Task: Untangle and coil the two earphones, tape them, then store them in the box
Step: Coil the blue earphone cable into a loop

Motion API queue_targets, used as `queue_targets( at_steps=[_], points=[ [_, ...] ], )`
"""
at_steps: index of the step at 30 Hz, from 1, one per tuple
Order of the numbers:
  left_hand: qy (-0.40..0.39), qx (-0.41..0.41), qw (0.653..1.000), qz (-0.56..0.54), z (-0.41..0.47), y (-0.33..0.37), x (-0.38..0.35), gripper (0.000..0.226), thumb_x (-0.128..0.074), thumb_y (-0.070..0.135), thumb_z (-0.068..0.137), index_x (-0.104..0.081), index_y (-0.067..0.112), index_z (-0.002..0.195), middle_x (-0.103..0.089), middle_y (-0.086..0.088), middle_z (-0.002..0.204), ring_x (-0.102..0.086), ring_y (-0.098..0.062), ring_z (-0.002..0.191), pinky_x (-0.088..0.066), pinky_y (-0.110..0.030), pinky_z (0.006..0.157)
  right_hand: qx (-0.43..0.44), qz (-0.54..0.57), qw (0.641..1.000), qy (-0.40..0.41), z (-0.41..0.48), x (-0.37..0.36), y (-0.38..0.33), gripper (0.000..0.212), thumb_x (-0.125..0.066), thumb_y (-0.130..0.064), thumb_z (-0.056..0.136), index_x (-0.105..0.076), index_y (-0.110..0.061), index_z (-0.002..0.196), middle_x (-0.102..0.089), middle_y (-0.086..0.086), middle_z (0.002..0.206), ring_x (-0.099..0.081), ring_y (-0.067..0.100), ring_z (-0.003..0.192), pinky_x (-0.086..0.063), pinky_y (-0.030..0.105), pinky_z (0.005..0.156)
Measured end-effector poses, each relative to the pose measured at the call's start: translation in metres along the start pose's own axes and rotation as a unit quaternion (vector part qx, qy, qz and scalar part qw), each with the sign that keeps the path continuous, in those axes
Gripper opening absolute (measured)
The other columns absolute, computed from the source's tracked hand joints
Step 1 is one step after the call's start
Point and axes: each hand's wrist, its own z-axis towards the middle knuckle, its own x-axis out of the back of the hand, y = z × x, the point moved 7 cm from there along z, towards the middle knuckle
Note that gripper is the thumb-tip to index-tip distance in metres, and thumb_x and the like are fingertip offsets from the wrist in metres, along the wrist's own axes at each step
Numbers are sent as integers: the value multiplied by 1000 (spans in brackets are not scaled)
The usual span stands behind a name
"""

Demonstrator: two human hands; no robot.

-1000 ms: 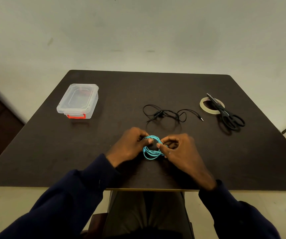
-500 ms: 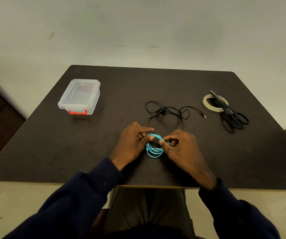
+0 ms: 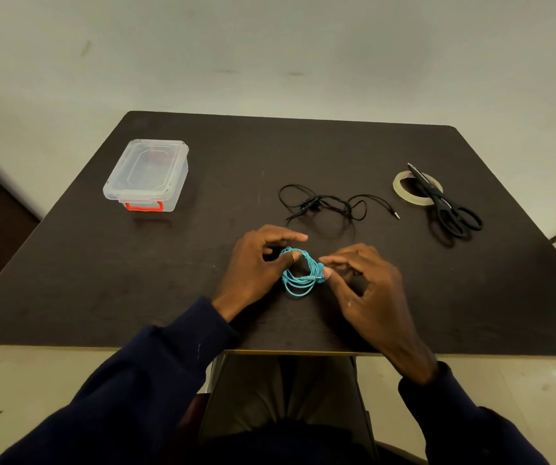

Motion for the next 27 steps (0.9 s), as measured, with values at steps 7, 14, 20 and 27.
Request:
queue_targets(
  at_steps=[7,14,20,27],
  points=[
    [-101,-64,992,-37,-4,6,6,34,-65,3,95,-68,12,128,-65,4,135,-57,-6,129,-47,-35,110,10,-6,999,-35,-4,-7,-5,30,-67,-30,89,-72,-15,115,-67,-2,108,-59,10,98,-51,18,78],
    [-156,-100,983,5,-15,7,2,54,-77,11,87,-60,17,138,-54,9,149,-42,-5,142,-37,-35,118,14,1,999,-41,-8,-12,-9,30,-83,-16,81,-74,-15,110,-68,-3,101,-61,7,92,-51,17,78],
    [-185,-102,976,44,-14,-1,-10,58,-71,10,91,-52,17,145,-44,7,156,-30,-6,149,-25,-41,125,3,16,1000,-25,-13,-16,-10,20,-77,-13,87,-76,-14,107,-70,-4,98,-65,4,85,-55,20,74],
    [-204,-85,972,82,-9,-8,-15,54,-65,16,96,-48,24,147,-38,12,158,-25,-2,150,-12,-30,126,-82,113,990,15,-17,-13,-8,12,-75,-16,89,-75,-22,99,-71,-12,90,-69,8,79,-54,18,66]
  ],
)
